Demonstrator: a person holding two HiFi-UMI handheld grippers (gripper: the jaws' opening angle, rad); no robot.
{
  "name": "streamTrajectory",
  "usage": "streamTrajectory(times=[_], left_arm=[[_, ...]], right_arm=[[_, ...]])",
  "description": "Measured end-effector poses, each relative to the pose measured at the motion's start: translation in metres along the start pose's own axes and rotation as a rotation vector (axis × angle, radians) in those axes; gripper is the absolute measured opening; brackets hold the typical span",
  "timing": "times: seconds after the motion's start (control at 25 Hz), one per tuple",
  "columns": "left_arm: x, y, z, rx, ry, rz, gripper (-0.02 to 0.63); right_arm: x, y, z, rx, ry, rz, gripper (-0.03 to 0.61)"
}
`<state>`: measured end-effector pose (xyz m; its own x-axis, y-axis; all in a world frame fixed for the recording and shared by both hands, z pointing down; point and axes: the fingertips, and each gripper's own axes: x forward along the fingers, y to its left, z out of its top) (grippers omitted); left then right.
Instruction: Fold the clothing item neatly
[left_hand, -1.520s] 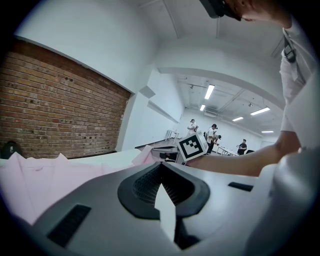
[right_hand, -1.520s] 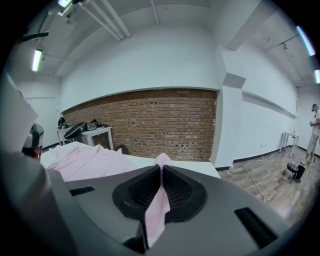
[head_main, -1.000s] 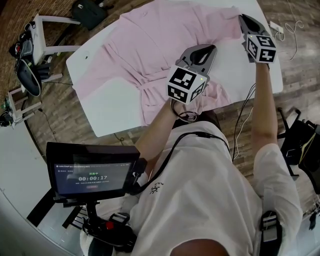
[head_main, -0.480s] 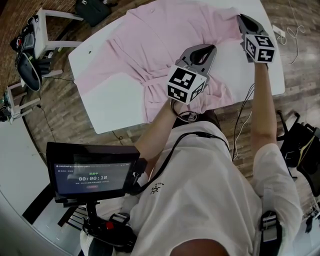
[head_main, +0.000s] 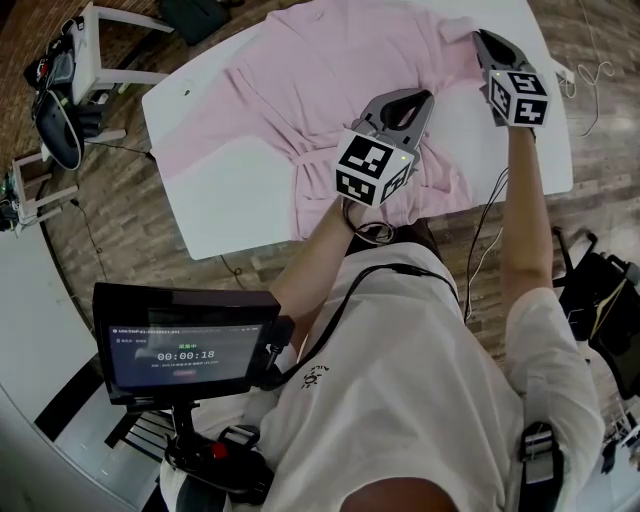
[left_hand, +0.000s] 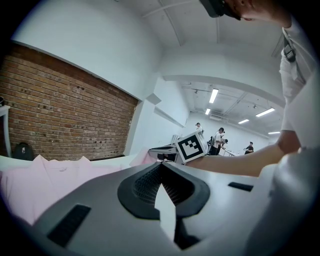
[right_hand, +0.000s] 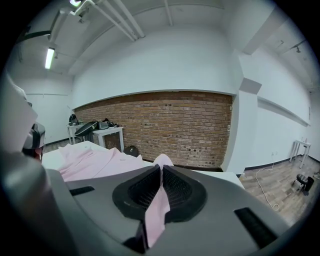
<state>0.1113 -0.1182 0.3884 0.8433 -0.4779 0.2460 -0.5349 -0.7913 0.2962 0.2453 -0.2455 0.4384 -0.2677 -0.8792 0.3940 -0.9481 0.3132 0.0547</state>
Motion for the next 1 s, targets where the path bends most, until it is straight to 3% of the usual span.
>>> streamTrajectory(times=[1.0], left_arm=[[-0.026,0.019,0.007,-0.018,-0.022,0.032,0.003]], right_arm=[[0.017,0.034,0.020,-0.032,0.007,0.036,0.023]])
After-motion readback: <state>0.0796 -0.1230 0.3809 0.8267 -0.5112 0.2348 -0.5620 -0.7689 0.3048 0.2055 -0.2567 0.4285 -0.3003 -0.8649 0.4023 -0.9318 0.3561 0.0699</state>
